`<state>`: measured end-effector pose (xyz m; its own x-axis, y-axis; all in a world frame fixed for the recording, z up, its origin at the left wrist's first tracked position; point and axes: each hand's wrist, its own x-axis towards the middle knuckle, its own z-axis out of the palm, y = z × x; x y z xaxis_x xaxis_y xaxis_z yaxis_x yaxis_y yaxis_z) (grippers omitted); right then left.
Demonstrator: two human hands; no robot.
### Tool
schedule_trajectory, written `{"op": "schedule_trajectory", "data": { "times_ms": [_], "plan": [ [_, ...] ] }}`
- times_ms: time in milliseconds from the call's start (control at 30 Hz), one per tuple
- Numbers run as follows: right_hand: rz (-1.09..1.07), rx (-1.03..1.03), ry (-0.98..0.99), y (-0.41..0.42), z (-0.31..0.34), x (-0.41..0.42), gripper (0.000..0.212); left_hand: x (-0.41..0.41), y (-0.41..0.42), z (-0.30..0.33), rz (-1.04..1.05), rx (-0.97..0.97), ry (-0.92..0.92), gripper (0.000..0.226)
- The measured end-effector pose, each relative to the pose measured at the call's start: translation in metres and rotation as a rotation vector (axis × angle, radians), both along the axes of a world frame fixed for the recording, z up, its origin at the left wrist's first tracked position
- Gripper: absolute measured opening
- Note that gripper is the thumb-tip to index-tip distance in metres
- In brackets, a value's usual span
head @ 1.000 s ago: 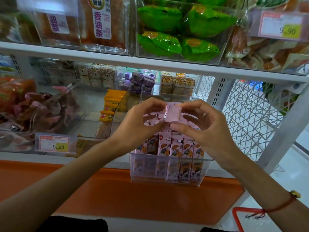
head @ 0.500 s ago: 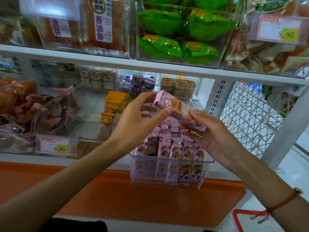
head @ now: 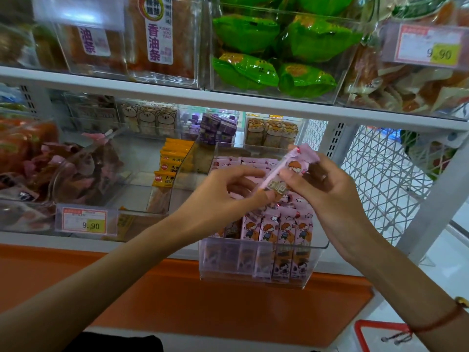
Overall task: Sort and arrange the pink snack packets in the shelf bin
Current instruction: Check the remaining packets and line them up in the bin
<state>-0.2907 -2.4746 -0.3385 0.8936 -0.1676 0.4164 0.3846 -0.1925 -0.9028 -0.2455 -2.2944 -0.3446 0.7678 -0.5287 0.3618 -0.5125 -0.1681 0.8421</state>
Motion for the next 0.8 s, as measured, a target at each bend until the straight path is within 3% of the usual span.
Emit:
{"op": "schedule_trajectory", "data": {
  "times_ms": [67,167,200,333,433,600,733,800],
  "plan": [
    [0.015,-0.023,-0.033,0.004,-0.001,0.0,0.055,-0.001,0.0,0.001,-0.056,-0.016,0.006,0.033],
    [0.085,0.075,0.169,0.005,-0.005,0.005,0.088,0.001,-0.002,-0.001,0.011,-0.182,0.115,0.03],
    [0.094,0.05,0.227,0.007,-0.005,0.005,0.09,0.003,-0.002,-0.002,0.042,-0.231,0.16,0.033],
    [0.107,-0.089,0.16,0.01,-0.008,0.003,0.041,0.003,-0.006,-0.004,0.111,-0.243,0.147,0.03],
    [0.056,-0.158,0.075,0.004,-0.01,0.005,0.026,0.006,-0.002,-0.001,0.194,-0.272,0.068,0.053],
    [0.022,-0.387,0.086,-0.004,-0.021,0.008,0.031,0.011,0.004,0.001,0.26,-0.284,0.02,0.028],
    [0.026,-0.825,0.215,-0.004,-0.04,0.009,0.068,0.023,0.001,0.004,0.39,-0.339,-0.039,0.02],
    [0.002,-0.971,0.195,-0.002,-0.046,0.008,0.067,0.033,-0.005,0.008,0.417,-0.323,-0.066,0.022]
  ]
}}
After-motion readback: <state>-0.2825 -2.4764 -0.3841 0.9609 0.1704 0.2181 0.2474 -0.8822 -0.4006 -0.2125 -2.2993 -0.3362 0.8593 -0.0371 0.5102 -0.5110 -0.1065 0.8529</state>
